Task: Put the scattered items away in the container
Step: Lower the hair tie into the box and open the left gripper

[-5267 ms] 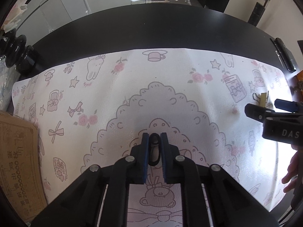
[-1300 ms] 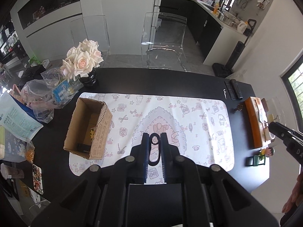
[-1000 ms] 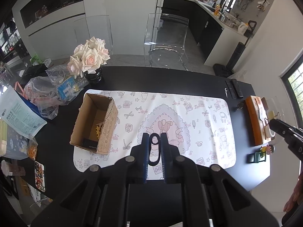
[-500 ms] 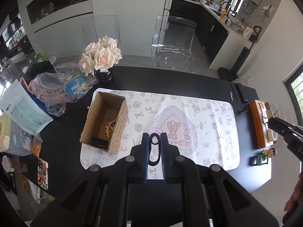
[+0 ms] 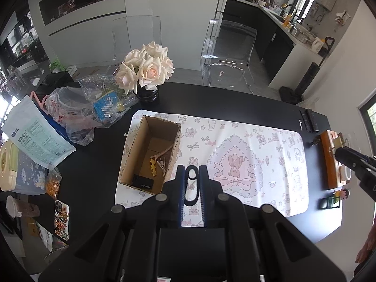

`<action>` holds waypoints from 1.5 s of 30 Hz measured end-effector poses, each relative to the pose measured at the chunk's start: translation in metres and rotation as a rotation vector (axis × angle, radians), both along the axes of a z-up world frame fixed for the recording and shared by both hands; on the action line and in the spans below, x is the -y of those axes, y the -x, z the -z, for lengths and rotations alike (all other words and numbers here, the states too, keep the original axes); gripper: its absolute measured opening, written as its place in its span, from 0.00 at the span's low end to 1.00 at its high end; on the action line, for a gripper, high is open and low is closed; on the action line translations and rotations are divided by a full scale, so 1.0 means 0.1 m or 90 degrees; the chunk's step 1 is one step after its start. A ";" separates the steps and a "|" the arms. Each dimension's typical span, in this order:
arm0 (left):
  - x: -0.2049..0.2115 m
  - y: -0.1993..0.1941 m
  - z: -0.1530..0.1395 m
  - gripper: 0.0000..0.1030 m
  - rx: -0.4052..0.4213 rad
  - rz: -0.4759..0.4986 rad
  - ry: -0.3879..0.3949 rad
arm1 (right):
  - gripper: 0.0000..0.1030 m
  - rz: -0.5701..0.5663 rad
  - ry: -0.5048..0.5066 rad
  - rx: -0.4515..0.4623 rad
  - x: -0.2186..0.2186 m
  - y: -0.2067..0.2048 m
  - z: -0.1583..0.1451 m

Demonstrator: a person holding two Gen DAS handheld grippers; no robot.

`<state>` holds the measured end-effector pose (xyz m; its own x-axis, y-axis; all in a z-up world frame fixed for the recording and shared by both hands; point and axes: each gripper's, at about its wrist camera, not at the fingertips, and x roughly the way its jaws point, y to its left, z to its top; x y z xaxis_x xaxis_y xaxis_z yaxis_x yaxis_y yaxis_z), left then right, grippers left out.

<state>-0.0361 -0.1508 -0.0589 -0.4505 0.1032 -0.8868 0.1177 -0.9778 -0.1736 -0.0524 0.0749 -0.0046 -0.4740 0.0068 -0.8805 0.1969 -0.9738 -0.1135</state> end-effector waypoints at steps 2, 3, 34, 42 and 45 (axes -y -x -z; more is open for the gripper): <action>0.09 0.04 0.04 0.11 0.004 -0.003 -0.002 | 0.18 0.000 -0.001 0.003 0.09 0.05 0.03; 0.14 0.07 0.07 0.11 0.006 -0.002 -0.003 | 0.18 0.000 -0.002 0.005 0.14 0.07 0.05; 0.83 0.84 1.00 0.07 0.096 0.006 -0.058 | 0.18 0.023 -0.044 0.098 0.94 0.85 0.79; 0.85 0.89 1.08 0.09 0.094 0.001 -0.052 | 0.18 0.021 -0.047 0.108 0.98 0.92 0.87; 0.86 0.90 1.11 0.09 0.097 0.002 -0.051 | 0.18 0.022 -0.047 0.110 0.98 0.93 0.89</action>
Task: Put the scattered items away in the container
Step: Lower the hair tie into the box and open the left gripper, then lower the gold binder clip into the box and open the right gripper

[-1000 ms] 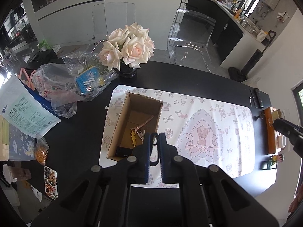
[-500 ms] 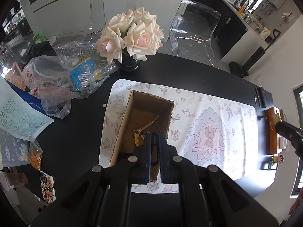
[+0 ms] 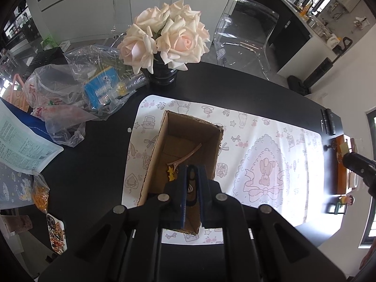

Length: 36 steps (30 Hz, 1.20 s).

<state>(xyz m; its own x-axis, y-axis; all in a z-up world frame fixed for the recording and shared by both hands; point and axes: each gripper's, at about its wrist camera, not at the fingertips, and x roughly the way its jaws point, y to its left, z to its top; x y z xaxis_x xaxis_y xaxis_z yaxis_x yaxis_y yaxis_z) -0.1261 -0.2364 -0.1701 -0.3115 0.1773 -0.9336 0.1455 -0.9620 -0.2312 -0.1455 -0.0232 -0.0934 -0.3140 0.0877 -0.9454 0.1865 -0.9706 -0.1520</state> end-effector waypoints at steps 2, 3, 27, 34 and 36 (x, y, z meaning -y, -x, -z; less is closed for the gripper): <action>0.00 0.00 0.02 0.09 0.001 0.000 0.001 | 0.18 0.001 0.000 0.002 0.00 0.00 0.01; 0.00 0.00 0.03 0.09 0.001 0.001 0.002 | 0.18 0.001 0.000 0.003 0.00 0.00 0.02; 0.04 -0.04 0.05 0.71 -0.003 -0.010 0.003 | 0.18 -0.001 0.001 0.012 -0.02 -0.01 0.07; 0.10 -0.17 0.03 0.71 -0.001 -0.032 -0.002 | 0.18 -0.027 0.004 0.013 0.10 0.00 0.09; 0.13 -0.20 0.03 0.71 0.001 -0.039 -0.002 | 0.18 -0.040 0.005 0.014 0.18 -0.01 0.11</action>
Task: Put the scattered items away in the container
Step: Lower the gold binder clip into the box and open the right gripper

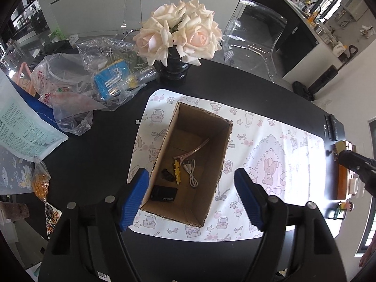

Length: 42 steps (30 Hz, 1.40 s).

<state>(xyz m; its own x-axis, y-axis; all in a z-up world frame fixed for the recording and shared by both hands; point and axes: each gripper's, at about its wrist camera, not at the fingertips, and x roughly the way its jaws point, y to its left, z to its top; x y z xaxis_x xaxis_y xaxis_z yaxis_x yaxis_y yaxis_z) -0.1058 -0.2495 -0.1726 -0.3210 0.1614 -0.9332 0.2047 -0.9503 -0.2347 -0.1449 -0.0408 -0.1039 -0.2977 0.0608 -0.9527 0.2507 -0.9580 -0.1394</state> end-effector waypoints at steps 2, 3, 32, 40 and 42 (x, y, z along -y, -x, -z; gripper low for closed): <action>0.04 -0.03 0.01 0.71 0.004 -0.007 0.000 | 0.18 -0.017 0.002 0.003 0.09 0.01 0.03; 0.06 -0.05 0.01 0.71 0.006 -0.011 0.001 | 0.18 -0.024 0.003 0.005 0.14 0.01 0.04; 0.81 -0.61 0.10 0.71 0.040 -0.176 -0.005 | 0.18 -0.219 0.043 0.060 1.51 0.06 0.43; 0.82 -0.64 0.08 0.71 0.041 -0.186 -0.004 | 0.18 -0.237 0.045 0.066 1.62 0.08 0.50; 0.82 -0.64 0.08 0.71 0.041 -0.188 -0.004 | 0.18 -0.241 0.046 0.066 1.63 0.08 0.50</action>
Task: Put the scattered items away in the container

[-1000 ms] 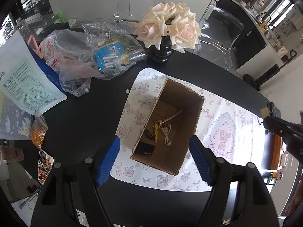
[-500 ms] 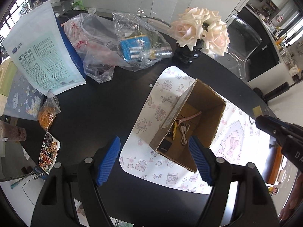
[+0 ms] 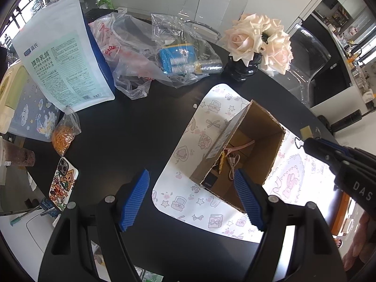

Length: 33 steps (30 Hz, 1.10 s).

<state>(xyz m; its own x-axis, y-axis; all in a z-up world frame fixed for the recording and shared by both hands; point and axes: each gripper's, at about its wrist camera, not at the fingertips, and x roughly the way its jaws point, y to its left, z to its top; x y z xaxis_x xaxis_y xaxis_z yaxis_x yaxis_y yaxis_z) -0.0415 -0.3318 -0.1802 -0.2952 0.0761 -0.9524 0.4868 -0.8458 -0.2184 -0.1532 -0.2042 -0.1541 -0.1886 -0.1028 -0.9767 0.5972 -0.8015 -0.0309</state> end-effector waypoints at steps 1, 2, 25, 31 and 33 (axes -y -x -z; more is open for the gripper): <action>0.00 0.00 0.00 0.71 0.000 0.000 0.000 | 0.19 -0.002 0.001 0.000 0.01 0.00 0.00; 0.00 0.00 -0.01 0.71 -0.001 -0.001 0.000 | 0.19 -0.004 0.001 0.000 0.01 0.01 0.01; -0.16 0.05 -0.15 0.72 -0.010 0.013 0.006 | 1.00 0.042 -0.014 -0.025 -0.22 0.08 -0.14; -0.21 0.03 -0.30 0.95 -0.029 0.017 0.029 | 1.00 0.068 -0.014 -0.022 -0.35 0.06 -0.22; -0.23 0.02 -0.35 0.96 -0.033 0.017 0.033 | 1.00 0.073 -0.013 -0.028 -0.39 0.04 -0.28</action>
